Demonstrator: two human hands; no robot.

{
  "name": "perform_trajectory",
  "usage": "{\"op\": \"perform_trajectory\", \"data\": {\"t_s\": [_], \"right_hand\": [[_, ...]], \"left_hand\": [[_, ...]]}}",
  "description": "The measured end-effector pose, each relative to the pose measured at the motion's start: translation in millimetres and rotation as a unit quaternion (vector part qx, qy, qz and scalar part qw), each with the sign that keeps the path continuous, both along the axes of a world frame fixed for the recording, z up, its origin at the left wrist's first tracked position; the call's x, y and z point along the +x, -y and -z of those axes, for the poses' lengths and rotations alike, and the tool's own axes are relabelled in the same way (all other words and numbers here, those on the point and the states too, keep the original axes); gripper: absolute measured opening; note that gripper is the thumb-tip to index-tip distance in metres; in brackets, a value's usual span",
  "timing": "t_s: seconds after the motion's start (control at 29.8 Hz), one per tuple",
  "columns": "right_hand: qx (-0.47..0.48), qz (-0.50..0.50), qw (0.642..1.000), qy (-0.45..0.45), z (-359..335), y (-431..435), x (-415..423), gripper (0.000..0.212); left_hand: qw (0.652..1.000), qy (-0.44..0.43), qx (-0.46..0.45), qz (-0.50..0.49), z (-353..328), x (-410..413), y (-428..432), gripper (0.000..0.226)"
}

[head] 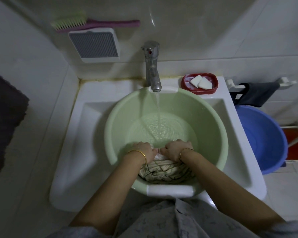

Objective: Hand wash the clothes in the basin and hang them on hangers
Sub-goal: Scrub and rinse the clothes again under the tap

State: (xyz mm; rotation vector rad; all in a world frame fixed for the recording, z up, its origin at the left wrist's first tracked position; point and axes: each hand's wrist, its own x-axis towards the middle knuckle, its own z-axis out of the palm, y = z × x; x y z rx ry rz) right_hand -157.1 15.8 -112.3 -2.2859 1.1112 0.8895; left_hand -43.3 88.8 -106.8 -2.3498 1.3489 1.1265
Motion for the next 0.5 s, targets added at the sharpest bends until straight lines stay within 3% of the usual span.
{"op": "perform_trajectory", "data": {"t_s": [0.5], "right_hand": [[0.003, -0.006, 1.000, -0.005, -3.8, -0.2, 0.5, 0.055]], "left_hand": [[1.000, 0.013, 0.006, 0.013, -1.3, -0.8, 0.6, 0.054]]}}
